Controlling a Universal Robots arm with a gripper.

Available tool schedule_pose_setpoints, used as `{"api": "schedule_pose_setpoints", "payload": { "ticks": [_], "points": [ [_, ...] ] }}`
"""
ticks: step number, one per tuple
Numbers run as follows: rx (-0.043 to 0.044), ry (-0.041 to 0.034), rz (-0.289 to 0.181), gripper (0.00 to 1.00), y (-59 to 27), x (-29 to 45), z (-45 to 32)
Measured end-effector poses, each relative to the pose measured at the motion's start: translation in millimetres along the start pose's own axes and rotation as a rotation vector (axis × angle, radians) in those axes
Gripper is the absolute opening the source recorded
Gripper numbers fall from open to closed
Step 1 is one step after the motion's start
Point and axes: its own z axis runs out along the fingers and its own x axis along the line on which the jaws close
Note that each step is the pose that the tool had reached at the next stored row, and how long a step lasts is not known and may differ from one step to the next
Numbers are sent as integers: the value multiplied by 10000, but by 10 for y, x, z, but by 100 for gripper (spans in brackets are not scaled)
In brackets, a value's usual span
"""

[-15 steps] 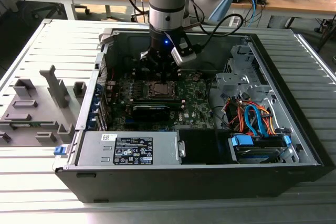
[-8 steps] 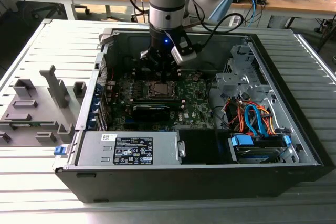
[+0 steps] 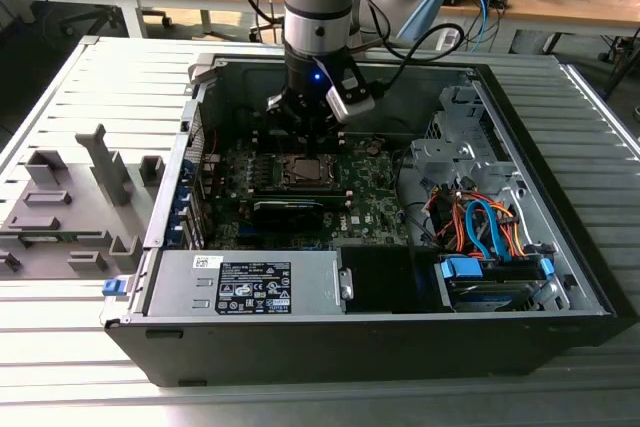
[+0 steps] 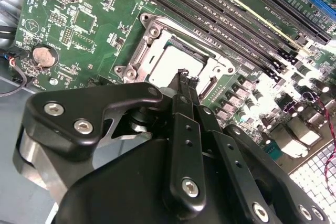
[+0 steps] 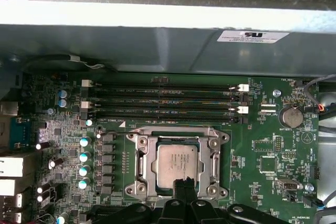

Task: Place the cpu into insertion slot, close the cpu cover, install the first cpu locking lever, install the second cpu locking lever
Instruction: 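Install the first cpu locking lever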

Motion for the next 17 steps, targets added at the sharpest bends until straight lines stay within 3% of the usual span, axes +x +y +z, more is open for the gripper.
{"api": "schedule_pose_setpoints", "payload": {
  "ticks": [17],
  "points": [
    [0, 0, 0, 11, -1, -1, -38]
  ]
}}
